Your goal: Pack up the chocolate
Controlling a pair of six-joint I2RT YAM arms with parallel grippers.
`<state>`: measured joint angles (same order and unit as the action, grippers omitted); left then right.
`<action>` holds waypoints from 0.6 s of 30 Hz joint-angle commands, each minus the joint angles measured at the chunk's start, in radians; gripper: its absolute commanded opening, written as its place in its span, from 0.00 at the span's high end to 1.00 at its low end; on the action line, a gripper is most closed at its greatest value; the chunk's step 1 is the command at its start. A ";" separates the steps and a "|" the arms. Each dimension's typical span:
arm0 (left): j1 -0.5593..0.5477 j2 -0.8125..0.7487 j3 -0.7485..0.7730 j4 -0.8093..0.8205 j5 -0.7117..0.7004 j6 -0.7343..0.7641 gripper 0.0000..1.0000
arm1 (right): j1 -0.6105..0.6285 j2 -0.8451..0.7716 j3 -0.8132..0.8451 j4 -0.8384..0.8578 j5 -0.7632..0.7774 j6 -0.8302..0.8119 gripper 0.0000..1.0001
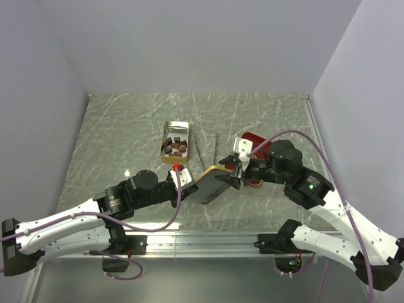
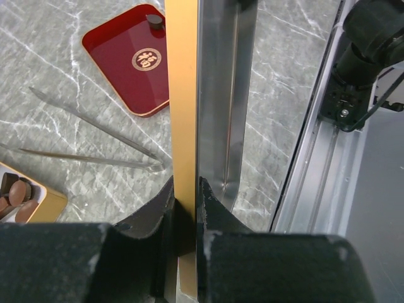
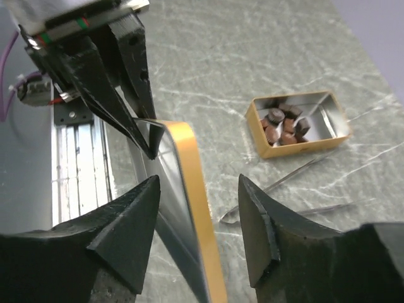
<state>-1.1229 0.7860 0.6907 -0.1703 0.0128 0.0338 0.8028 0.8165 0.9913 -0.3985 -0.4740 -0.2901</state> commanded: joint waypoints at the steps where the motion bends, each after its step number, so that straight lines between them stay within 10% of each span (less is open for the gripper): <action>1: -0.005 -0.019 0.033 0.048 0.041 0.005 0.93 | 0.004 0.045 0.003 -0.010 -0.029 -0.024 0.47; 9: -0.006 -0.050 0.024 0.066 0.003 -0.023 0.80 | 0.004 0.059 0.004 -0.020 -0.048 -0.023 0.71; 18: -0.006 -0.126 0.030 0.089 -0.066 -0.141 0.31 | 0.006 0.018 -0.022 0.026 0.003 0.025 1.00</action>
<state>-1.1236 0.7078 0.6907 -0.1493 -0.0246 -0.0460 0.8074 0.8589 0.9794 -0.4213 -0.5091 -0.2878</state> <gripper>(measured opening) 0.669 0.206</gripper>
